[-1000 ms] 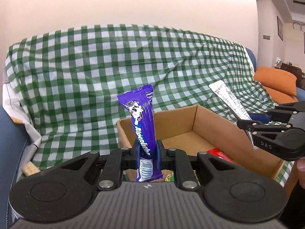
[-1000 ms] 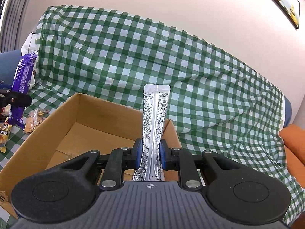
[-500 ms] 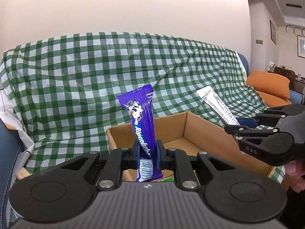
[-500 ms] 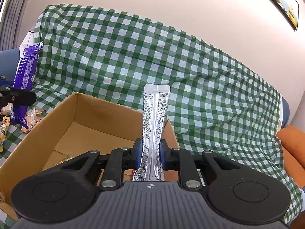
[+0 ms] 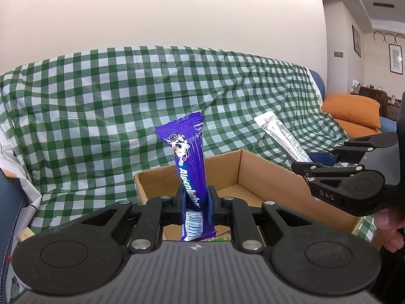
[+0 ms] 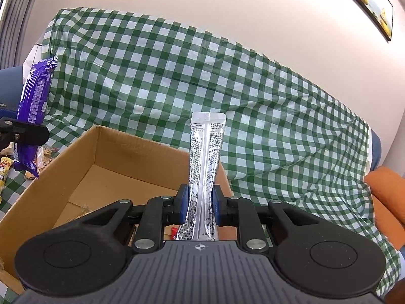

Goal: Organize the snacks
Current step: 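Hold the purple bar and silver bar above the open box with both tools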

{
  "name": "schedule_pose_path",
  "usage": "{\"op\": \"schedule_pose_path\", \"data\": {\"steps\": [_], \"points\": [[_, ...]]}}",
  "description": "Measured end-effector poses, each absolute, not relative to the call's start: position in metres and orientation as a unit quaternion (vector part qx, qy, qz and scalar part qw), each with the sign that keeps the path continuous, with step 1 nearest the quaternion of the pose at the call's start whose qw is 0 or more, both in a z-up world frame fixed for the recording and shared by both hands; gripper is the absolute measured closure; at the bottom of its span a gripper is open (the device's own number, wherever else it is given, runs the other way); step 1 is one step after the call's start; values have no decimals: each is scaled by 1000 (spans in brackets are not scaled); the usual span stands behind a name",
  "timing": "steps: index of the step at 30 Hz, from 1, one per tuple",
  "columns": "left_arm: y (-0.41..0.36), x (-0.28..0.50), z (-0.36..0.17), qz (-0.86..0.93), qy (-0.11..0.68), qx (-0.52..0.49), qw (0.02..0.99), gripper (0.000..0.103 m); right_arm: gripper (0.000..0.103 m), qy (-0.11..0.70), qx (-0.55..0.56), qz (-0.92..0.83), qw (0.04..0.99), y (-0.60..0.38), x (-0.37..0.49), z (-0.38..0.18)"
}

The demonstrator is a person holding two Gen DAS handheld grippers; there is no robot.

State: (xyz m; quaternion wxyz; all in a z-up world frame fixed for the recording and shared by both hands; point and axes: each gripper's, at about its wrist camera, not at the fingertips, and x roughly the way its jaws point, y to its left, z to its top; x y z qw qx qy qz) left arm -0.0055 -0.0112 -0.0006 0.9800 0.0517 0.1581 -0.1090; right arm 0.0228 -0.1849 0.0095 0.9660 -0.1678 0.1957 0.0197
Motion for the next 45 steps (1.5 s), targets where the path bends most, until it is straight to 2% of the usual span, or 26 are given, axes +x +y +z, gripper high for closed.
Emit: {"op": "schedule_pose_path", "data": {"steps": [45], "points": [[-44,0,-13,-150,145,91,974,86,82,167,-155,9,974,-190,16,12]]}}
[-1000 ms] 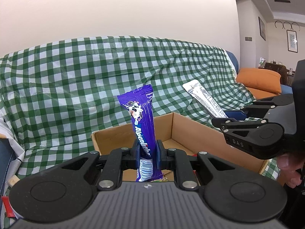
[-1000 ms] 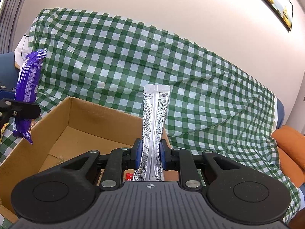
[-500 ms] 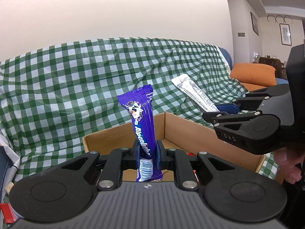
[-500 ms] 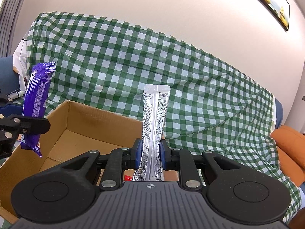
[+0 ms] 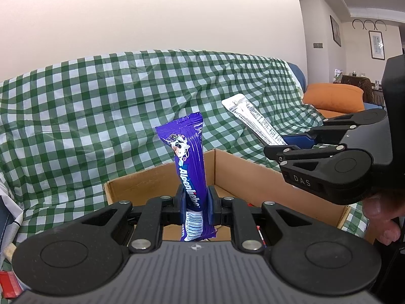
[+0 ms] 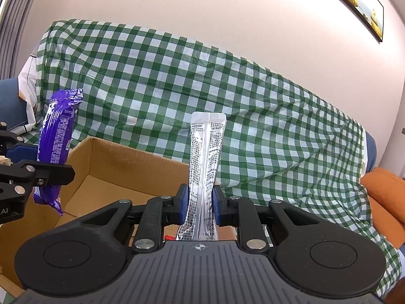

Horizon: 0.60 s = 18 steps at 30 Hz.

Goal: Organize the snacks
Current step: 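Hold the purple bar and silver bar above the open box with both tools, then open both tools to drop the purple and silver bars into the box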

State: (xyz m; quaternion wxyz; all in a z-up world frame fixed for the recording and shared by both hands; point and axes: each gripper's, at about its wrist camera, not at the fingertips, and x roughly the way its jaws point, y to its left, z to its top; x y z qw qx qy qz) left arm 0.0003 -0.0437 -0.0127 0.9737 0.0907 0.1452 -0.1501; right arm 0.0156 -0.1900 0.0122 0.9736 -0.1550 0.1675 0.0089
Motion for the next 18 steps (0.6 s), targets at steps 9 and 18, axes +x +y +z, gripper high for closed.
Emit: {"op": "schedule_pose_path", "data": {"steps": [9,18], "points": [[-46,0,-13,-151,144,91,974,86,82,165,-154,10,974,-190,14,12],[-49,-2,-14,-153,145,88,974,55,65,170,-162,8,972,-186,16,11]]}}
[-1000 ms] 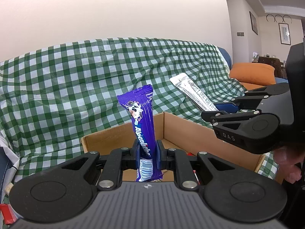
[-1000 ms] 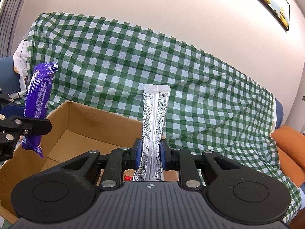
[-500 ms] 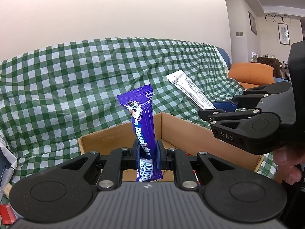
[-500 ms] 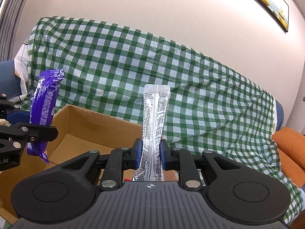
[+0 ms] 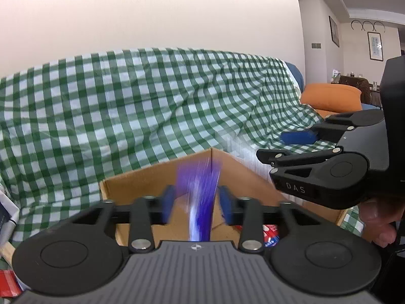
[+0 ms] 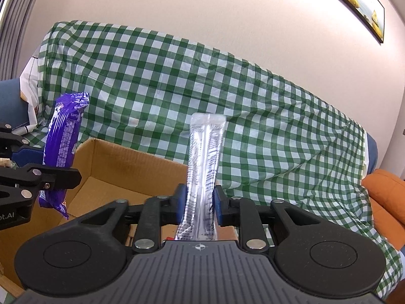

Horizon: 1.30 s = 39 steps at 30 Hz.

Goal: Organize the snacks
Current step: 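Open both tools to drop the purple and silver bars into the box, then move both tools back from the box toward the snack pile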

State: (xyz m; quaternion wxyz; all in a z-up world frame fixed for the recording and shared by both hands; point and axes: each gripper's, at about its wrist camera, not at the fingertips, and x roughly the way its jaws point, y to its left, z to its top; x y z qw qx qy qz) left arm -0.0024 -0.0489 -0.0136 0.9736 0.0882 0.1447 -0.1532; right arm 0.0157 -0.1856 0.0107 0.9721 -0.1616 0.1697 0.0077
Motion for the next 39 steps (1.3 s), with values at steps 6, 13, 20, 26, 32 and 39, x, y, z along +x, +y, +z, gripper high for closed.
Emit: {"op": "schedule_pose_path", "data": {"steps": [6,13,20,26,32,39], "points": [[-49,-6,-12,-147,139,92,975,55,48,157,-153,-16,976,-189,17,14],[-30,-8,-3,-132,134,76,979,55,47,155,-135,-19,979,-186,19,15],[23,4,11,-105,184,-8,977,83,48,151,-105,-7,983,-171,22,18],[85,26,39,-61,196,9,979,83,54,151,-77,20,985,-151,23,20],[162,32,12,43,258,-5,965,89,65,141,-91,64,984,-127,19,17],[220,24,22,102,243,-112,958,89,65,147,-58,91,983,-109,29,27]]}}
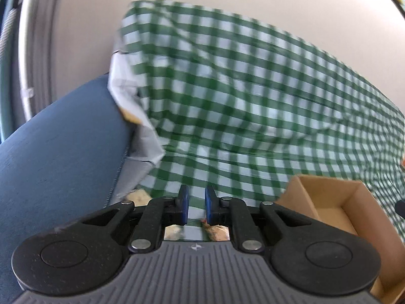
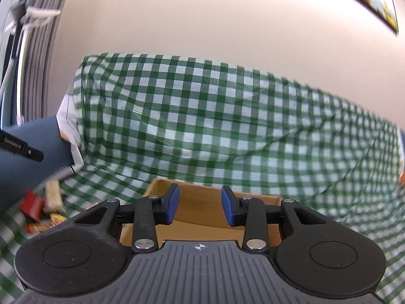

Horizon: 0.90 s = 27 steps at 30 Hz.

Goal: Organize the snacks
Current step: 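Move both tools back from the box toward the snack pile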

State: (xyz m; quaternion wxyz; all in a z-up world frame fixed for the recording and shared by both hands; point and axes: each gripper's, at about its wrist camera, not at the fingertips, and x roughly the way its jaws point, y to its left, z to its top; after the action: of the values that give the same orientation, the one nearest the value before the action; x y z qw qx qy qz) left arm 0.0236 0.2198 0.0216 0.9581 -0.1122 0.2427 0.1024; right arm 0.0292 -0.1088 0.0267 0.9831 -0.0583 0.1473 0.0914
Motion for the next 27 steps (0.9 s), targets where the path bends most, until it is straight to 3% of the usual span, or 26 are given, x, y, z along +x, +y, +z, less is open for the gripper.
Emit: {"op": "schedule_pose_path", "data": {"steps": [12,20,23,27], "points": [[261,43,8,161,271,-164,935,89,65,167,-19,204,965,-20,52,14],[286,66,-29,199,370,-201,885,89,65,245,-65,265,930,38,56,-39],[291,75,-45,211,414,-203,862,85,64,278,-75,269,919,53,63,-59],[291,81,-56,219,433,-187,854,71,60,326,-55,265,906,67,78,-81]]}}
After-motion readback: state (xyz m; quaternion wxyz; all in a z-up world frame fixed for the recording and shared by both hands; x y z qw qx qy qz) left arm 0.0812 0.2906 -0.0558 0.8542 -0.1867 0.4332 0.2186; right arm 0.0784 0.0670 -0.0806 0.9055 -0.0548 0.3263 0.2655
